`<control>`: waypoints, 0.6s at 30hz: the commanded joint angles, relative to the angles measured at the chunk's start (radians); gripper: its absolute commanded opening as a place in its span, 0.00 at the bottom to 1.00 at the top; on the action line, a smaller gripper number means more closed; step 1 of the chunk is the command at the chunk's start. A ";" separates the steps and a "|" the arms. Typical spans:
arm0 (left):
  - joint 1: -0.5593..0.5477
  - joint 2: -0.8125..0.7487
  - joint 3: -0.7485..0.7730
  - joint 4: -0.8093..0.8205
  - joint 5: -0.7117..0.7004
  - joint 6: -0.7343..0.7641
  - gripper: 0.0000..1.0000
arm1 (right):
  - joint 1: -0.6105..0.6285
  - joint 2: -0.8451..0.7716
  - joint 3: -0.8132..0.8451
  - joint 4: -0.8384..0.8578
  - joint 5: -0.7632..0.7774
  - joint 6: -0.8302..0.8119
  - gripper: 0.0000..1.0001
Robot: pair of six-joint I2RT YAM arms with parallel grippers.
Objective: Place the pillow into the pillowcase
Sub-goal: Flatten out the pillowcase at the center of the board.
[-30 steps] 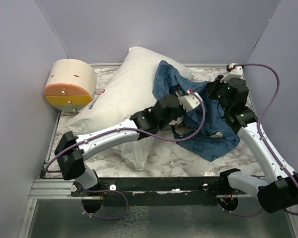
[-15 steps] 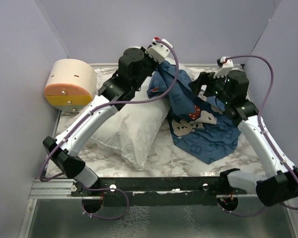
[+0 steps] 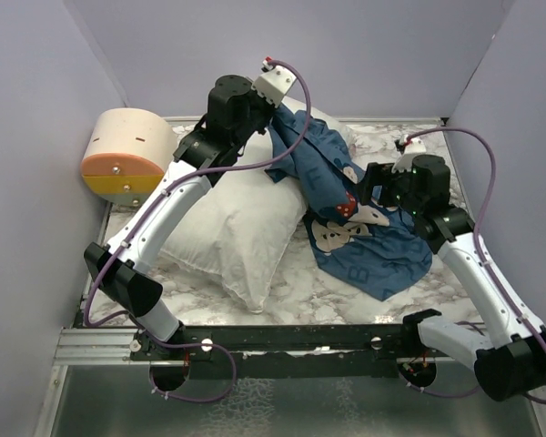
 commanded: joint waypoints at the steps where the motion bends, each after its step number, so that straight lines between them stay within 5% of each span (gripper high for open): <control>1: 0.028 -0.046 0.023 0.031 0.041 -0.022 0.00 | -0.002 0.047 -0.030 -0.060 0.240 0.020 0.88; 7: 0.059 -0.066 0.005 0.064 0.086 -0.044 0.00 | -0.002 0.088 -0.169 -0.018 0.432 0.067 0.87; 18: 0.089 -0.097 -0.014 0.073 0.141 -0.066 0.00 | -0.015 0.369 -0.095 0.116 0.686 -0.014 0.88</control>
